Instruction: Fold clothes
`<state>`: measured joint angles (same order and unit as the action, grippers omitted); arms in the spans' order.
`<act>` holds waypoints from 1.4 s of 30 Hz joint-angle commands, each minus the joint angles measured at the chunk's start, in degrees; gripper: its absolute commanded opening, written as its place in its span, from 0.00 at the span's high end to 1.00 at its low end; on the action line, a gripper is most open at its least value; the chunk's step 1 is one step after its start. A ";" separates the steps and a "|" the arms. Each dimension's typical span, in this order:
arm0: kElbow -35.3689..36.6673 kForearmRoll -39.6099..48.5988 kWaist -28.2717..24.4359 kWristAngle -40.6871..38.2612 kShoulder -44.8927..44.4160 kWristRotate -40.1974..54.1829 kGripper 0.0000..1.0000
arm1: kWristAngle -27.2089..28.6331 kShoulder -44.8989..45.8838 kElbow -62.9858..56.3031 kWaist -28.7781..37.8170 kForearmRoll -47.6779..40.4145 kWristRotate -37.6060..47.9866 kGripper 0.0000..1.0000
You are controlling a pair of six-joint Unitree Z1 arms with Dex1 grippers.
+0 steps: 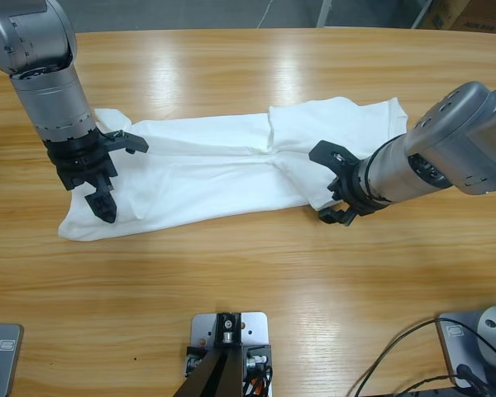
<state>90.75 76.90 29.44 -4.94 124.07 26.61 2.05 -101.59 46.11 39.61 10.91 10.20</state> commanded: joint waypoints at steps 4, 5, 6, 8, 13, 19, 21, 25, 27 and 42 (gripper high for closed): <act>-2.81 -0.70 -0.61 -3.02 6.64 -0.63 0.05 | -0.12 0.62 -1.72 0.38 -0.02 0.17 0.18; -2.81 -0.68 -0.64 -3.06 6.58 -0.88 0.05 | -0.12 0.60 -1.72 0.38 -0.02 0.17 0.18; -2.86 -0.58 -0.70 -3.11 6.50 -1.16 0.11 | -0.12 0.60 -1.72 0.38 -0.02 0.17 0.18; -3.12 -0.53 -0.94 -3.74 6.06 -2.41 0.47 | -0.12 0.60 -1.72 0.38 -0.02 0.24 0.18; -3.12 -0.61 -2.17 -4.03 4.95 -3.60 0.72 | -0.12 0.52 -1.72 0.38 -0.10 0.26 0.18; -3.25 -0.53 -3.09 -3.83 4.02 -5.31 0.84 | -0.12 0.11 -1.63 0.38 -0.10 0.43 0.18; -3.44 -0.53 -3.58 -3.80 3.65 -6.05 0.84 | -0.12 -0.05 -1.63 0.38 -0.17 0.50 0.18; -3.81 -0.53 -4.11 -3.85 3.28 -7.01 0.84 | -0.12 -0.28 -1.55 0.38 -0.19 0.63 0.18; -4.11 -0.53 -4.42 -3.76 3.07 -7.29 0.84 | -0.12 -0.35 -1.55 0.38 -0.19 0.63 0.18; -5.74 -4.02 -14.93 -7.05 -2.50 -13.24 0.84 | -0.12 -0.36 -1.49 0.64 -0.19 0.70 0.18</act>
<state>87.72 74.93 16.62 -9.30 122.04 13.93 2.05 -101.58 46.06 39.63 10.91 10.21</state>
